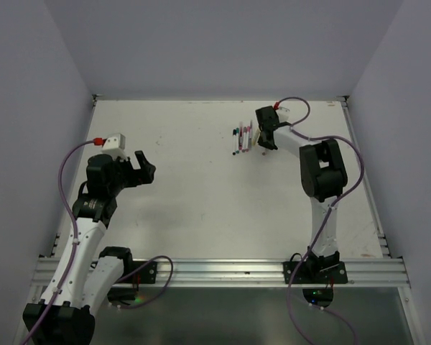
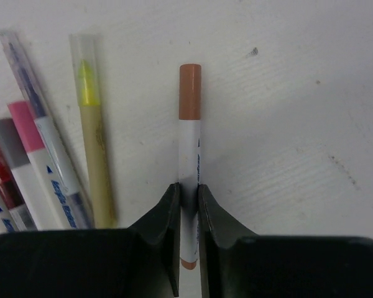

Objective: Open the pen caps

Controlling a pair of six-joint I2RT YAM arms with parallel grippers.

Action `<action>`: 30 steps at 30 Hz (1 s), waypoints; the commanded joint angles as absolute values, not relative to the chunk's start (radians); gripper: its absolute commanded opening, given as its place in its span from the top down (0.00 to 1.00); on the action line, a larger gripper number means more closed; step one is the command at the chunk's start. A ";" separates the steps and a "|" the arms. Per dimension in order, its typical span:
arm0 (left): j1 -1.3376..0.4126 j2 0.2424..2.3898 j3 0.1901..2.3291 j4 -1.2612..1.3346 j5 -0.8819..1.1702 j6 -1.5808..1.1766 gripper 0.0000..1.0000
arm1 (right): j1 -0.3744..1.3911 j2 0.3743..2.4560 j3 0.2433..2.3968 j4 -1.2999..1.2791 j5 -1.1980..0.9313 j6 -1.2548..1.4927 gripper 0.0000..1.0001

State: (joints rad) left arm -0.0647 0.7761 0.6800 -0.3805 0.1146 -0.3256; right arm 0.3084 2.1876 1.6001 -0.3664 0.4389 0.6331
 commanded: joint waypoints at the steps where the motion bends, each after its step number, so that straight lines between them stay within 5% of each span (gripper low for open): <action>1: -0.054 0.778 0.678 -0.311 0.202 -0.318 0.00 | 0.310 2.079 1.447 -0.384 0.405 0.634 0.94; 3: -0.049 0.785 0.678 -0.301 0.242 -0.318 0.00 | 0.324 2.005 1.364 -0.324 0.385 0.614 1.00; 17: -0.083 0.891 0.623 -0.134 0.566 -0.530 0.07 | 0.767 1.177 0.715 0.021 0.351 0.627 1.00; 30: -0.586 0.994 0.692 0.115 0.167 -0.792 0.23 | 0.968 0.986 0.459 0.275 0.276 0.630 1.00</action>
